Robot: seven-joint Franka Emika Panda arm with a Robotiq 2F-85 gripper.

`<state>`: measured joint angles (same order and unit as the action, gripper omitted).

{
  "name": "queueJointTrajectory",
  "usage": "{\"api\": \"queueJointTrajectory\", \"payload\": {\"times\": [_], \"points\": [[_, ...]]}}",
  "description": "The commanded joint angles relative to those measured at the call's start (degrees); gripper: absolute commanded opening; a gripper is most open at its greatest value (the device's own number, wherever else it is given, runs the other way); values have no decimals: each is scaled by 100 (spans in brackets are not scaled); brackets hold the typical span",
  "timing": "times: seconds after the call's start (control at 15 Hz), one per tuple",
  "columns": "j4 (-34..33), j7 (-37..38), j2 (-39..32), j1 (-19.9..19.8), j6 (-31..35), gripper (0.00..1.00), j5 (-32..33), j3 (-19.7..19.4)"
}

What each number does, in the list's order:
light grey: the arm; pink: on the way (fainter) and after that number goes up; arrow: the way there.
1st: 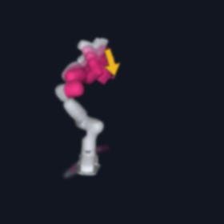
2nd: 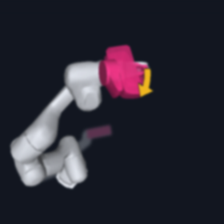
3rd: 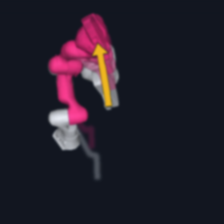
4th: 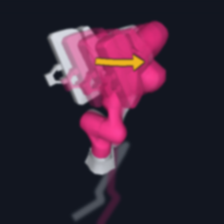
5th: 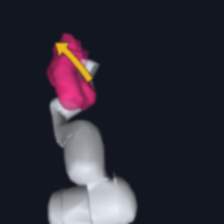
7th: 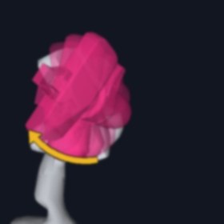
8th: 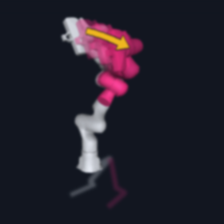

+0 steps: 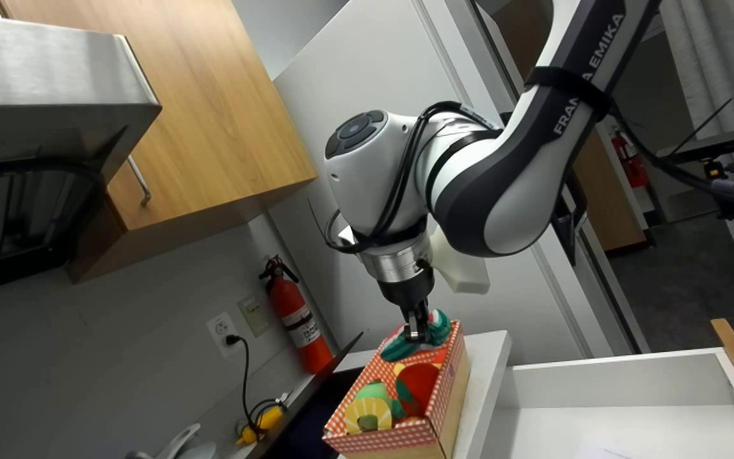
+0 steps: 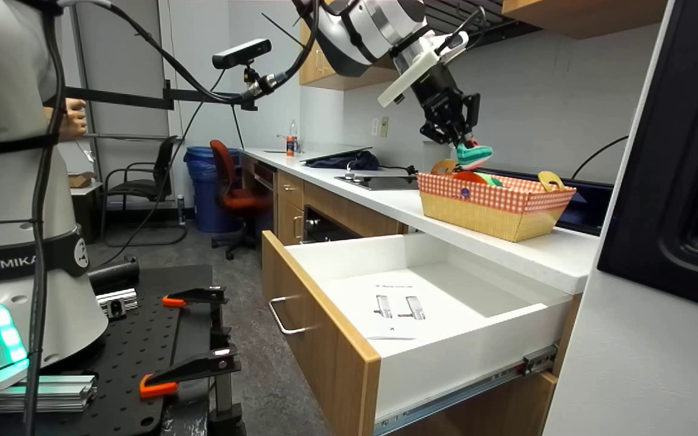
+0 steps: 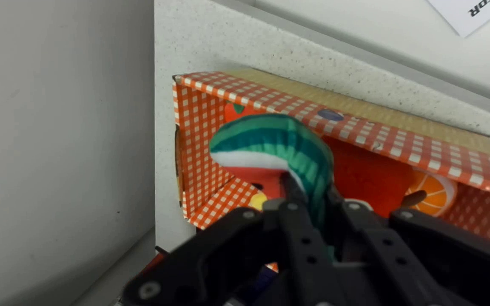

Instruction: Remove a piece of watermelon plush toy from the open drawer, put the watermelon in the carton box and then close the drawer

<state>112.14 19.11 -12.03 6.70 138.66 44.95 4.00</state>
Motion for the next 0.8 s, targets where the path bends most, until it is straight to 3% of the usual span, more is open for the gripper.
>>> {"api": "queueJointTrajectory", "payload": {"times": [0.0, 0.73], "points": [[-336, 316, -323, 115, 65, 4, 305, -169], [-787, 339, -811, 128, 64, 4, 238, -375]]}}
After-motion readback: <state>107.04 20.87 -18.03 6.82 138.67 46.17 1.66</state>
